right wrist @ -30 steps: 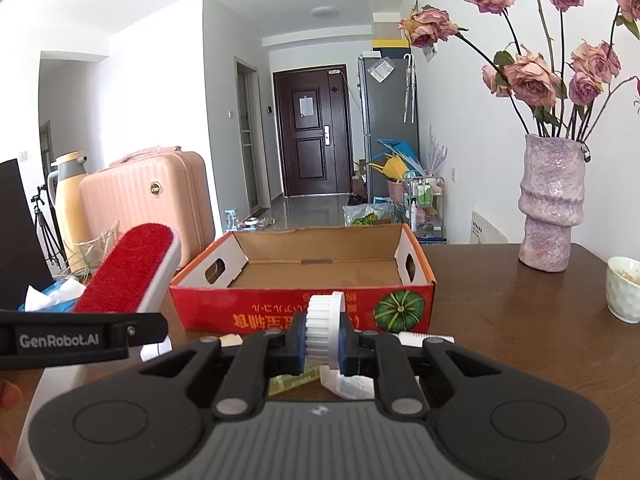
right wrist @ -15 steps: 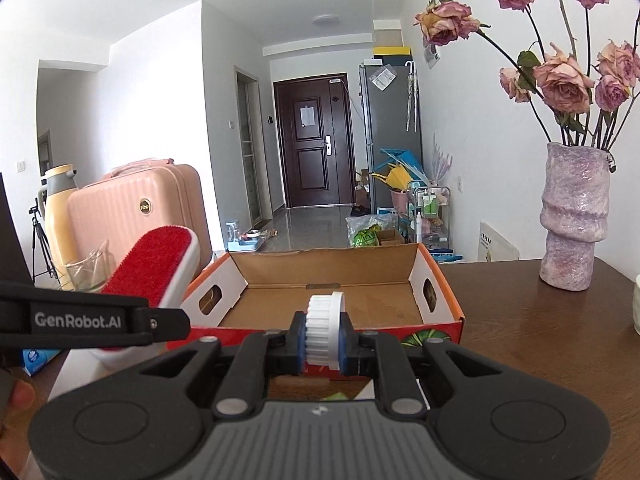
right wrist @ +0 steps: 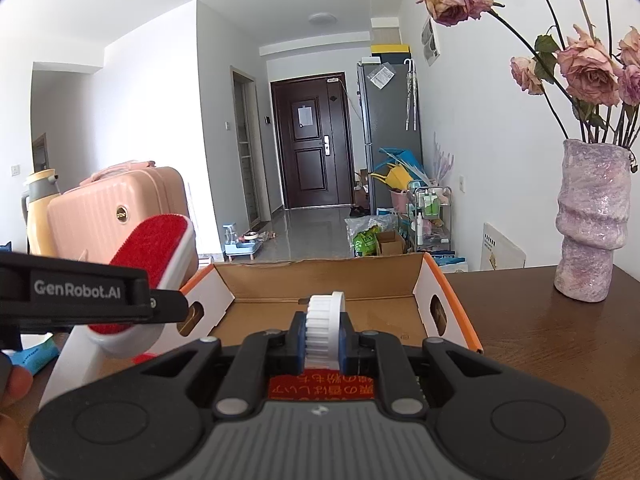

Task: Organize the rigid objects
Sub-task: 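Carry the lint brush and white cap over the red cardboard box, then open both tools to drop the lint brush and cap into the box, then move the right tool back to the table and grasp the purple cap, then grasp the blue cap with the left tool while the right tool holds the purple cap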

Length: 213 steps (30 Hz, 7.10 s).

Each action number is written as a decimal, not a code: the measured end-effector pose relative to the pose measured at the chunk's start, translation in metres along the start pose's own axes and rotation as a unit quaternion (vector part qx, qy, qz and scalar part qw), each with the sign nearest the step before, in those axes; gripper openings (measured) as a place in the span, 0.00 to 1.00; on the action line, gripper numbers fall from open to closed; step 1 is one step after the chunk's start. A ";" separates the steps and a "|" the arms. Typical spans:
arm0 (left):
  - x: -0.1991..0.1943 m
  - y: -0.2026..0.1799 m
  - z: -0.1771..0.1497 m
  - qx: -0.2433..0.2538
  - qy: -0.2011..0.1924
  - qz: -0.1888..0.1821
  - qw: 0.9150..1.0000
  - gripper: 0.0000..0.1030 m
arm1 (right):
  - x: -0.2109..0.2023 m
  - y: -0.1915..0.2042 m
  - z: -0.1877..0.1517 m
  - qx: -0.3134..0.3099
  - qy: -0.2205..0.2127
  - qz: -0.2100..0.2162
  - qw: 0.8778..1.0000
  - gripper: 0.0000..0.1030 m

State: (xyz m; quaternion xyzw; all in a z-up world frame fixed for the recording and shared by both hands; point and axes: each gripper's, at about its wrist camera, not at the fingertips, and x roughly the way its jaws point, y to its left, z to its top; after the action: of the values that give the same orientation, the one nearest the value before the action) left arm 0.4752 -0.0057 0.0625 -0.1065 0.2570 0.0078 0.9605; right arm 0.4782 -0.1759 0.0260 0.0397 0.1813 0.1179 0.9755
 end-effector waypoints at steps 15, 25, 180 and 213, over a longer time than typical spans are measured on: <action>0.058 -0.006 0.020 0.016 0.007 0.013 1.000 0.57 | 0.055 -0.003 0.014 -0.008 0.005 -0.016 1.000 0.14; 0.099 -0.004 0.029 0.034 0.024 0.025 0.999 0.57 | 0.085 -0.003 0.022 -0.023 0.018 -0.033 0.999 0.14; -0.073 0.098 -0.100 0.059 0.018 0.065 0.996 1.00 | -0.054 0.089 -0.110 -0.094 0.122 0.069 0.986 0.70; -0.068 0.091 -0.103 0.069 0.016 0.064 0.995 1.00 | -0.062 0.075 -0.089 -0.075 0.088 0.055 0.992 0.52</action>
State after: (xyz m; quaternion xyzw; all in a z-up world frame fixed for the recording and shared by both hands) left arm 0.3593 0.0640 -0.0085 -0.0230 0.2783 0.0497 0.9589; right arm 0.3730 -0.1153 -0.0267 -0.0340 0.2546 0.1872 0.9482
